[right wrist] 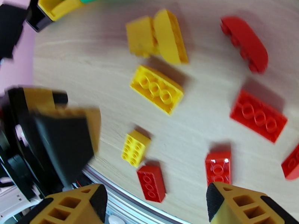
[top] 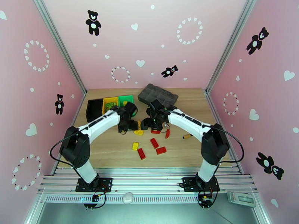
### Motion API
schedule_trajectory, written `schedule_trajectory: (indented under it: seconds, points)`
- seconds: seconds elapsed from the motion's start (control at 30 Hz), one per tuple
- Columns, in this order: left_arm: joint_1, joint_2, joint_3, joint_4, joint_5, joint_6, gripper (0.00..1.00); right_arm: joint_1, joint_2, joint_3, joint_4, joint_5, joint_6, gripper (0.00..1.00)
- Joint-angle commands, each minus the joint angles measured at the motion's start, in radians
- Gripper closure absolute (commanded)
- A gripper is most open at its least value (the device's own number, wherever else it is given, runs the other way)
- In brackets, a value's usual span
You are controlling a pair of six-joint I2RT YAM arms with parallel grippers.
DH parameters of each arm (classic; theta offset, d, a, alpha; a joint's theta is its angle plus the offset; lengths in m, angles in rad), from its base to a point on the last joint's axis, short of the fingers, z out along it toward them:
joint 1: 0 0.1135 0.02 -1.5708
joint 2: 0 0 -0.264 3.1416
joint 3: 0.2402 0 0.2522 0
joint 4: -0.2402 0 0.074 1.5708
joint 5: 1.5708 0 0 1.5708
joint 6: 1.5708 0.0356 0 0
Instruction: Sort the legos into containers by color
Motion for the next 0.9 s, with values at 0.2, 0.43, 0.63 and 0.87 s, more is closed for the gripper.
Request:
schedule_trajectory:
  seconds: [0.2,0.43,0.63,0.87]
  points:
    - [-0.159,-0.033,-0.138,0.110,0.018,-0.114,0.24,0.005,-0.166,-0.182,0.003,0.065,0.035,0.24]
    - [-0.179,0.017,-0.163,0.141,0.000,-0.131,0.35,0.011,-0.228,-0.245,0.012,0.073,0.055,0.24]
    - [-0.177,0.073,-0.129,0.127,-0.029,-0.128,0.39,0.020,-0.239,-0.245,0.011,0.077,0.060,0.24]
    - [-0.178,0.120,-0.125,0.135,-0.031,-0.133,0.46,0.022,-0.244,-0.238,-0.003,0.079,0.052,0.24]
